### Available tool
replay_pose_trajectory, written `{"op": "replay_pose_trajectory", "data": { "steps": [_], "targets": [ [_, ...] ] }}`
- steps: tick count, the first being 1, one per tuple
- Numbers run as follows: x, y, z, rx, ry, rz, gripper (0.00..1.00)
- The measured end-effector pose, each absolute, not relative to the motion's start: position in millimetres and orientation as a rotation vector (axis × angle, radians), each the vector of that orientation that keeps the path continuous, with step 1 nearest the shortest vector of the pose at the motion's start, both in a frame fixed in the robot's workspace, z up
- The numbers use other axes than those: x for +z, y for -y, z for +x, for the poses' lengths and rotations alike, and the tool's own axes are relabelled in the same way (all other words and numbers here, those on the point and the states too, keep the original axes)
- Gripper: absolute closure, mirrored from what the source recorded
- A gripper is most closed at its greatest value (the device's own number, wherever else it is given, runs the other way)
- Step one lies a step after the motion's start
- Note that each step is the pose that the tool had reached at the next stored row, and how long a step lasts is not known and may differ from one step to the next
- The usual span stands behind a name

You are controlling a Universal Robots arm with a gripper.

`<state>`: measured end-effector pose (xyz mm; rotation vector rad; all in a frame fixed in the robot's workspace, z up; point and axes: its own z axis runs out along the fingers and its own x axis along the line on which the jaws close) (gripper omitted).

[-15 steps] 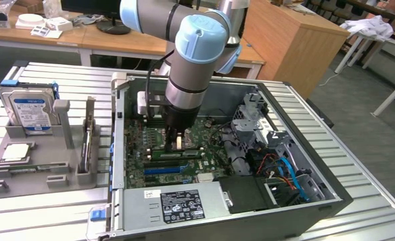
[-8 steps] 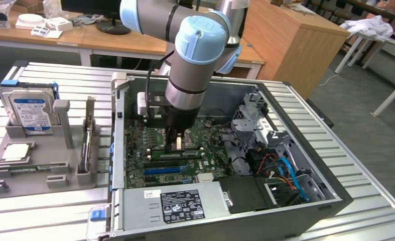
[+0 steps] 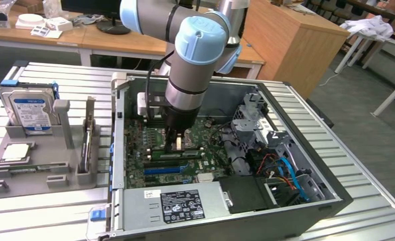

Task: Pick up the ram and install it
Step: 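Press down the ram until it locks into place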

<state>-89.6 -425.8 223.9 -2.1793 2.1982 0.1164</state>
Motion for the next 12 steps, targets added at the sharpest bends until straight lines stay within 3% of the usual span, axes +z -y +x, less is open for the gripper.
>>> {"op": "replay_pose_trajectory", "data": {
  "steps": [12],
  "targets": [
    [222.7, 425.8, -89.5, 0.117, -2.198, -2.179, 0.89]
  ]
}}
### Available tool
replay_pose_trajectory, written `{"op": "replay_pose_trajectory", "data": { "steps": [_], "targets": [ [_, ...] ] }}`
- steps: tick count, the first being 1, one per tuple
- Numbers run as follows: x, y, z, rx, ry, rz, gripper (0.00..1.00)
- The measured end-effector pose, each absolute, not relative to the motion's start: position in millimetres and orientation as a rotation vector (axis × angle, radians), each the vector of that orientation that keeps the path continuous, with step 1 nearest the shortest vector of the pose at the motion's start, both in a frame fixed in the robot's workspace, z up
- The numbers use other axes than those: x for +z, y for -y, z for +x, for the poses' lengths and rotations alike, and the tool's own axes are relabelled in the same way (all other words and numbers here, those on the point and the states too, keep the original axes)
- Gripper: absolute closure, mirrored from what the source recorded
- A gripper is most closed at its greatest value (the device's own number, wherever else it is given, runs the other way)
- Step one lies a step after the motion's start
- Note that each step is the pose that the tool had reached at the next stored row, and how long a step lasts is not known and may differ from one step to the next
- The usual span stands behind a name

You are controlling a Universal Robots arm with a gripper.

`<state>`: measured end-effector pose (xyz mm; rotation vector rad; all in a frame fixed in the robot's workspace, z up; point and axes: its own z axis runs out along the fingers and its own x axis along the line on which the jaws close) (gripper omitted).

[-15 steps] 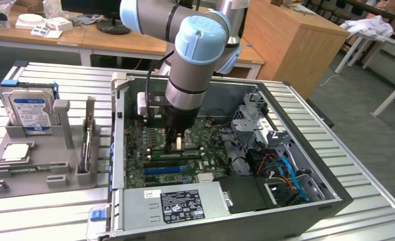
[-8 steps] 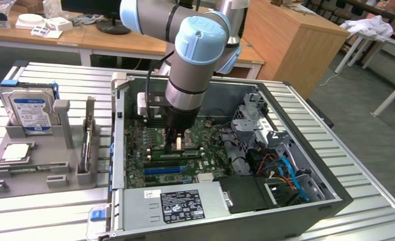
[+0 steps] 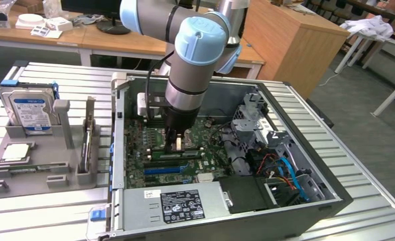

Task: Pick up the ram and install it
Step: 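Press down the ram until it locks into place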

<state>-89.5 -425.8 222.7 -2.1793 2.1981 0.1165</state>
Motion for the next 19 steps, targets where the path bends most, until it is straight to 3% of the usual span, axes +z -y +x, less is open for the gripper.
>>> {"op": "replay_pose_trajectory", "data": {
  "steps": [19],
  "targets": [
    [228.3, 425.8, -89.5, 0.116, -2.198, -2.179, 0.89]
  ]
}}
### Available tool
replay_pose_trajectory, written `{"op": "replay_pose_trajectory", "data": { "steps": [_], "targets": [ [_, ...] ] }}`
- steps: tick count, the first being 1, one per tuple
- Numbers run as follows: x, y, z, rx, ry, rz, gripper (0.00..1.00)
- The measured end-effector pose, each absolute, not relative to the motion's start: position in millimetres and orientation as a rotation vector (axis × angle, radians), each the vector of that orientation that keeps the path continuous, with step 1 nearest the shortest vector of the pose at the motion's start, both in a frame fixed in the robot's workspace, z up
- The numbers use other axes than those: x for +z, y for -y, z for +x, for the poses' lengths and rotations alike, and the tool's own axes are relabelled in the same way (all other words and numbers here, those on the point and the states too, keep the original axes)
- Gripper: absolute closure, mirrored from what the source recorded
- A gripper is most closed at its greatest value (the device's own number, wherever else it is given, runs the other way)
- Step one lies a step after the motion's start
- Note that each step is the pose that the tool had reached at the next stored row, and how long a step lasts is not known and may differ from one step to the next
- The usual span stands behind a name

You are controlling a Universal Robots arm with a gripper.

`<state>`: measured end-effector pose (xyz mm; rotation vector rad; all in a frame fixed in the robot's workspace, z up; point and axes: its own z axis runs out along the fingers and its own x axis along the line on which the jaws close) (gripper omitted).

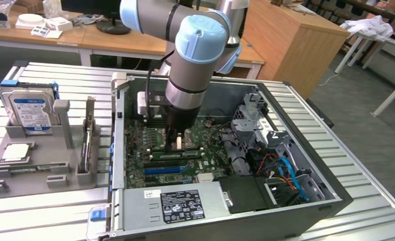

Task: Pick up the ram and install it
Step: 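Press down the ram until it locks into place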

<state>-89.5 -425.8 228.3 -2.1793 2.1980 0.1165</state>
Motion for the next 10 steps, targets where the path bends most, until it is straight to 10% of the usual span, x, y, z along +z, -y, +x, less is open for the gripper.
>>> {"op": "replay_pose_trajectory", "data": {
  "steps": [10],
  "targets": [
    [250, 426, -90, 0.116, -2.199, -2.178, 0.89]
  ]
}}
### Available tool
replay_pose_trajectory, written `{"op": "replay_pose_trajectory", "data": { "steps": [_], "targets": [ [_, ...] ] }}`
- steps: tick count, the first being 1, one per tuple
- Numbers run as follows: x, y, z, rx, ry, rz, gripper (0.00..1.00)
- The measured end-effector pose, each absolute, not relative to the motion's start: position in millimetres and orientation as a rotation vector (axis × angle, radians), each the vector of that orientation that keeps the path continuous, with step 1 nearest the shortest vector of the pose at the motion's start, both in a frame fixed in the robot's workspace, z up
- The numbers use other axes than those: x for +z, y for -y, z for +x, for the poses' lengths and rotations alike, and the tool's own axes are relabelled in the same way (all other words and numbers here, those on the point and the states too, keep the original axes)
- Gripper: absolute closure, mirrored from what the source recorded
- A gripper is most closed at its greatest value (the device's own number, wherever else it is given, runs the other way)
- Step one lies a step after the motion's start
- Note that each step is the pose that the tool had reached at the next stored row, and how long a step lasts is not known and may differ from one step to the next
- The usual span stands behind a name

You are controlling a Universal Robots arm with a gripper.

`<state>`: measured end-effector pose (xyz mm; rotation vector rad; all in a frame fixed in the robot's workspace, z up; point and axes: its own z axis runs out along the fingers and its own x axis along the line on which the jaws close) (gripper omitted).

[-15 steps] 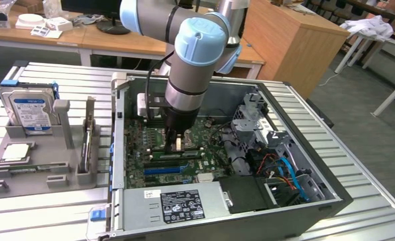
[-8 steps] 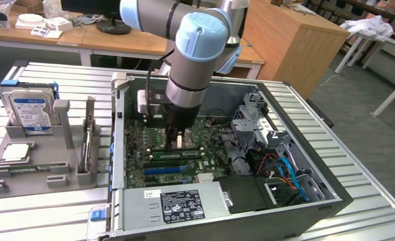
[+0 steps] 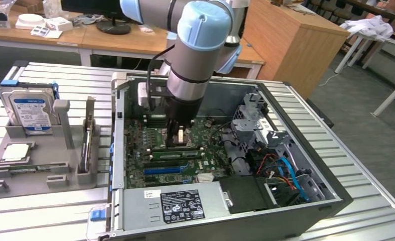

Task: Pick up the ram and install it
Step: 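Press down the ram until it locks into place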

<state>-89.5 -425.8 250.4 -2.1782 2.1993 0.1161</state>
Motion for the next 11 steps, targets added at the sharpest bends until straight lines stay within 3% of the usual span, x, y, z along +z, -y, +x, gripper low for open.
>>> {"op": "replay_pose_trajectory", "data": {
  "steps": [11],
  "targets": [
    [279, 426, -90, 0.115, -2.202, -2.177, 0.89]
  ]
}}
